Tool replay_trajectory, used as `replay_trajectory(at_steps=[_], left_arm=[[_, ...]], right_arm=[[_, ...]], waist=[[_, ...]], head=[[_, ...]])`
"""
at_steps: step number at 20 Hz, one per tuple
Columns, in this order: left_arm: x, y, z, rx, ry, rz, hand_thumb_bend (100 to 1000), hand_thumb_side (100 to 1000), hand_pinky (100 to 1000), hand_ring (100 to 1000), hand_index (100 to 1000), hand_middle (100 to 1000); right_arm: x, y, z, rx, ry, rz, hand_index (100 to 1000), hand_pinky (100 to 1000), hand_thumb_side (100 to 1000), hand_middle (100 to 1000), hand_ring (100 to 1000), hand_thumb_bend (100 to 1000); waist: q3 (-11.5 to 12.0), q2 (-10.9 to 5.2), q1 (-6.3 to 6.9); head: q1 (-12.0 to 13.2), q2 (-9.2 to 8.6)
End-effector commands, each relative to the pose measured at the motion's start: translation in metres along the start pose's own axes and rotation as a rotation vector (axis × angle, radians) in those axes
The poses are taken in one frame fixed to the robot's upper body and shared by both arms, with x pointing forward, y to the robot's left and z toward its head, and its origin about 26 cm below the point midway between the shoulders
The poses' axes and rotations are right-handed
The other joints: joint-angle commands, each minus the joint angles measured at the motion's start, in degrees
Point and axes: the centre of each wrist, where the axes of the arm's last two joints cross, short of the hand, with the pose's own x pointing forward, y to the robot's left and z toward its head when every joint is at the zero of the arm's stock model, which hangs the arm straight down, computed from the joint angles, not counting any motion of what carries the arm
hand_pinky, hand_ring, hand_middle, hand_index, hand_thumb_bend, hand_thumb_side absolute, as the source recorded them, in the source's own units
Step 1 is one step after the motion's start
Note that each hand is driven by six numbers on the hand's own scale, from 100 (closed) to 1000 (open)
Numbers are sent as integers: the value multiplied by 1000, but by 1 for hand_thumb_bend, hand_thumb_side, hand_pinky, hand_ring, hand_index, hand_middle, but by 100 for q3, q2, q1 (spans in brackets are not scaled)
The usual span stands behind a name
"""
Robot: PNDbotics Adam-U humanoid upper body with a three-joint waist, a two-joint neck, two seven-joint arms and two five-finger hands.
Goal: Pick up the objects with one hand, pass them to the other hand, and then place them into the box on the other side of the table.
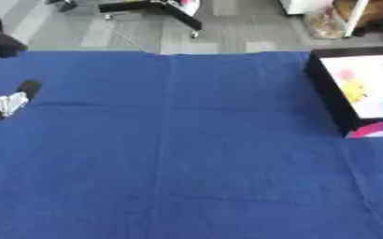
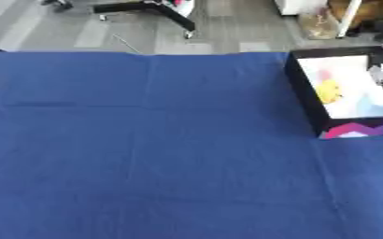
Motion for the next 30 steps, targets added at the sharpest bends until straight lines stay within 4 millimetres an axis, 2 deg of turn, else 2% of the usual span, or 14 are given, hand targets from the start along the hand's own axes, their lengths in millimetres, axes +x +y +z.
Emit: replay_trajectory(at_steps=[1,7,11,13,17,20,21,22,24,30], left_arm=[[4,11,4,107,2,58,272,492,744,546,715,527],[15,1,23,306,79,291,220,525,720,534,707,516],[15,-16,38,381,156,449,192,582,710,531,708,513],[17,-25,42,393,184,511,162,643,707,533,717,516],[21,-39,48,398,213,592,144,715,708,538,729,521],[24,-48,50,399,241,643,121,835,710,546,745,530],[25,-51,51,398,250,657,120,851,710,547,747,531],[26,-53,51,396,257,666,122,925,712,551,757,536],[27,-56,52,390,268,678,128,1000,714,555,771,541],[29,-63,57,386,319,689,112,1000,708,551,784,539]], right_arm=[[35,-20,-11,-120,-99,-121,864,1000,470,614,957,100],[97,-1,5,-252,-164,-427,836,1000,470,578,931,100],[122,19,22,-274,-124,-574,822,1000,470,557,932,100],[130,28,32,-270,-97,-615,814,1000,470,546,935,100],[138,46,48,-273,-28,-700,795,1000,476,526,933,100],[140,47,53,-269,-3,-699,787,1000,470,516,929,100],[140,47,54,-274,3,-696,786,1000,470,515,928,100],[140,47,55,-277,7,-694,785,1000,470,515,927,100],[139,47,56,-281,14,-687,781,1000,470,514,925,100],[138,47,59,-294,33,-670,764,1000,470,504,920,100]], waist=[[-18,-119,13],[-40,-151,110],[-101,-173,136],[-120,-178,139],[-158,-177,139],[-140,-161,130],[-134,-153,128],[-129,-148,125],[-121,-145,122],[-124,-167,130]], head=[[37,43],[75,165],[91,289],[71,351],[97,430],[67,435],[65,436],[71,436],[76,436],[119,436]])
